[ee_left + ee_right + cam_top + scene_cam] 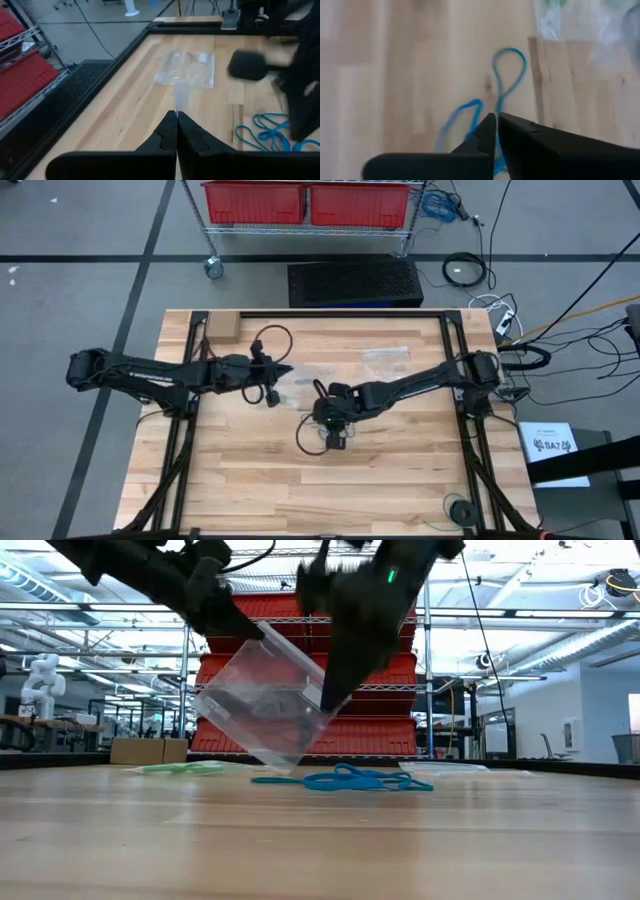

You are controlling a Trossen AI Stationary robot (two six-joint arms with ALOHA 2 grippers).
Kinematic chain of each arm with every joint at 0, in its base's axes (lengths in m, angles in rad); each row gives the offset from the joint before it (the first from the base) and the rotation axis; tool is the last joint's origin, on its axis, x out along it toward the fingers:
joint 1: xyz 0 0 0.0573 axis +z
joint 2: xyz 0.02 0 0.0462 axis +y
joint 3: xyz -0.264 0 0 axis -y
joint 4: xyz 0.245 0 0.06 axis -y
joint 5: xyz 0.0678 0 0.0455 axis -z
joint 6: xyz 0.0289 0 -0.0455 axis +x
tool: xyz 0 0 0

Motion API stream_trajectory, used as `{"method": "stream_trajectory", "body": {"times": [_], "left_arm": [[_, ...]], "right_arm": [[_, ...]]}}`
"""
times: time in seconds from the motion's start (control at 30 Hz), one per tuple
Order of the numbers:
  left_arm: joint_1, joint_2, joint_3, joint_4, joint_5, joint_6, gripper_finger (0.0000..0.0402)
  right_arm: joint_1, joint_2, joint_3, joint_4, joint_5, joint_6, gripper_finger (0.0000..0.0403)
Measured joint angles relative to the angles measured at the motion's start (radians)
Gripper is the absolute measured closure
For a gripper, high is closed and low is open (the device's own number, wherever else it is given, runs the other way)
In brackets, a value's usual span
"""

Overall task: Sort rubber bands
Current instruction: Put the blue rubber band in the transparent zip bag

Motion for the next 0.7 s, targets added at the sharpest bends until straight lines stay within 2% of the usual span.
{"method": "stream_trajectory", "body": {"times": [0.13,0.27,0.4,0.53,0.7], "left_arm": [[0.001,-0.045,-0.014,-0.018,-0.001,0.0,0.0402],[0.0,-0.051,-0.014,-0.022,0.0,0.0,0.0402],[0.0,-0.051,-0.015,-0.032,0.0,-0.001,0.0402],[0.0,-0.051,-0.015,-0.034,0.0,-0.006,0.0402],[0.0,-0.051,-0.015,-0.034,0.0,-0.006,0.0402]], "right_arm": [[-0.026,0.084,-0.002,0.043,-0.001,-0.02,0.0334],[-0.041,0.136,-0.002,0.081,-0.05,-0.013,0.0283],[-0.042,0.144,0.0,0.108,-0.074,0.002,0.0253],[-0.042,0.153,0.0,0.121,-0.07,0.009,0.0256],[-0.045,0.203,0.005,0.135,-0.066,0.008,0.0313]]}}
